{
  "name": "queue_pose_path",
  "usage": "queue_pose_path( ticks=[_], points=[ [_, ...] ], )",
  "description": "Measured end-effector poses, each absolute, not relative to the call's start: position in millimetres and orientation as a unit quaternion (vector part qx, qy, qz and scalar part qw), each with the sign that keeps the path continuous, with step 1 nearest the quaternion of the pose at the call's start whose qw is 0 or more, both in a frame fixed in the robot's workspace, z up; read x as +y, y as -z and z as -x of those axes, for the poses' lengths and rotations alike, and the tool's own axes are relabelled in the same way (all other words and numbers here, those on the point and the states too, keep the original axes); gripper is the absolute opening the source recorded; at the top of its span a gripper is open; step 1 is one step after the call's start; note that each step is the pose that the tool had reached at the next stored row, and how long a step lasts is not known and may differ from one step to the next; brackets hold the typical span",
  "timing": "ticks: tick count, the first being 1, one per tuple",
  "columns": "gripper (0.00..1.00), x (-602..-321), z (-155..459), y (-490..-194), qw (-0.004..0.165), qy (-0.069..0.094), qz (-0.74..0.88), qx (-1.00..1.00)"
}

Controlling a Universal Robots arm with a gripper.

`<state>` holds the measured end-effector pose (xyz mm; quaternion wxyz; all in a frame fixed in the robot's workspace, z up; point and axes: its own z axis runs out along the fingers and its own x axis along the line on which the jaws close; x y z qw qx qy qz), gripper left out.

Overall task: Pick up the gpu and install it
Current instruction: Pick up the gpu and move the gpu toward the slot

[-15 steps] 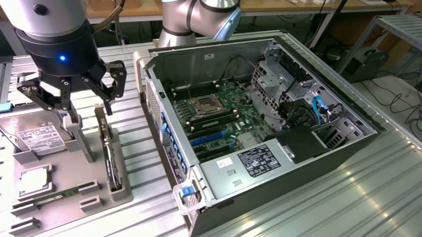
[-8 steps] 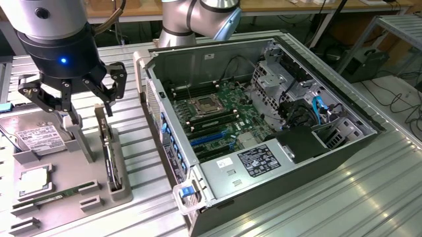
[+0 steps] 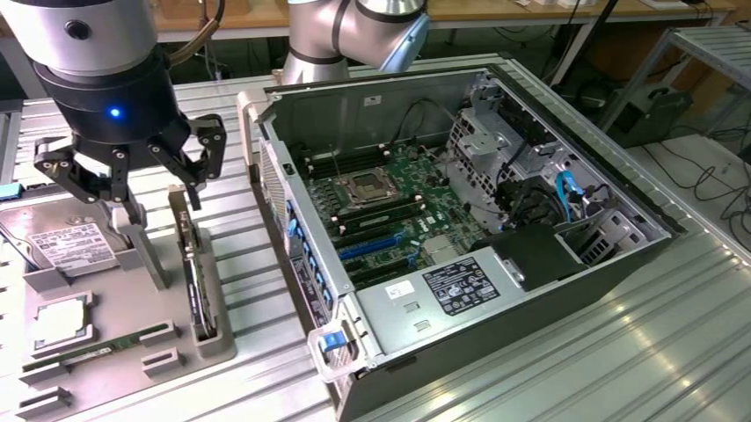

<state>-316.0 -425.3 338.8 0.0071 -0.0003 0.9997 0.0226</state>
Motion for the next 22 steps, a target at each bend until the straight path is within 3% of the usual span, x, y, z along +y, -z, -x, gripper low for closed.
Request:
queue_pose_path(
  ticks=[22],
  points=[
    [0.6,-440.1,316.0,-328.1,0.006,-0.023,0.006,1.0]
  ],
)
